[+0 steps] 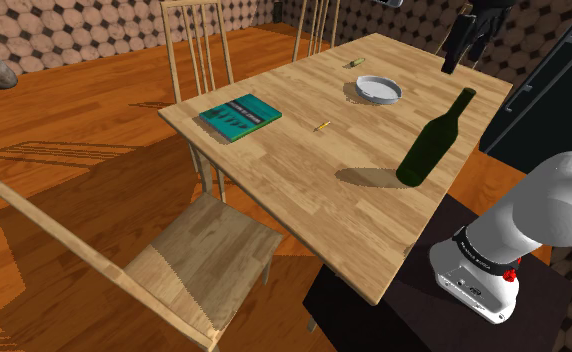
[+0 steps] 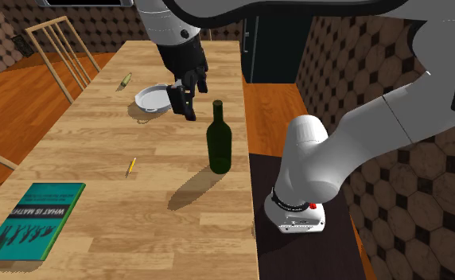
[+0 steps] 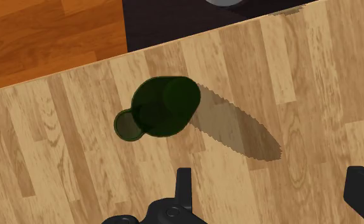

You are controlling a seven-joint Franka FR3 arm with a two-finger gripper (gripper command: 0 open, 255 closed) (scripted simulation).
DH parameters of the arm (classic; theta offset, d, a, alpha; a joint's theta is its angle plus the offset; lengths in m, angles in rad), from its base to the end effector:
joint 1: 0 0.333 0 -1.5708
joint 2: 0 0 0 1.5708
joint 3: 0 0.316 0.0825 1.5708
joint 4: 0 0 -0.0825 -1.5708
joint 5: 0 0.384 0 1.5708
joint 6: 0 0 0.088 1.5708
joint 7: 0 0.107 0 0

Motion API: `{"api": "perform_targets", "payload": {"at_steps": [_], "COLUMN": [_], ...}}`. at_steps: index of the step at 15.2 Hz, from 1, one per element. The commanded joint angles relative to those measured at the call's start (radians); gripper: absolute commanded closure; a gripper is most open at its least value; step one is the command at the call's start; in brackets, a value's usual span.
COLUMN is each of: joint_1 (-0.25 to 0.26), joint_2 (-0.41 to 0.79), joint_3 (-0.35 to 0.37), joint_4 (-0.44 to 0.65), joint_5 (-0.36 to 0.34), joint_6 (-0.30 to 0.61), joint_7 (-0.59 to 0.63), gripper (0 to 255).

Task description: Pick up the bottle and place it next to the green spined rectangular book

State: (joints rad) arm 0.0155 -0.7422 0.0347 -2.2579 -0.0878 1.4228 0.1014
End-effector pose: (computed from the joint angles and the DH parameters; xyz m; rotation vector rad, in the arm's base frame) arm 0.3037 0.0086 0.6110 3.0199 -0.1062 -0.1285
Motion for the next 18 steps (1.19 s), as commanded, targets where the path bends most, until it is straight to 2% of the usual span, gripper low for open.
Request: {"api": "perform_targets", "payload": {"at_steps": [1,10,18], "joint_1": [0.0,-0.04,-0.048], "joint_2": [0.0,-0.086,-0.104], "joint_3": [0.0,-0.286,-0.307], "joint_4": [0.0,-0.173,-0.287], "joint_5": [0.0,-0.081,-0.099], "joint_6": [0.0,0.162,0.259], "joint_7": [0.0,-0.289,-0.292], "gripper": [0,0,0]}}
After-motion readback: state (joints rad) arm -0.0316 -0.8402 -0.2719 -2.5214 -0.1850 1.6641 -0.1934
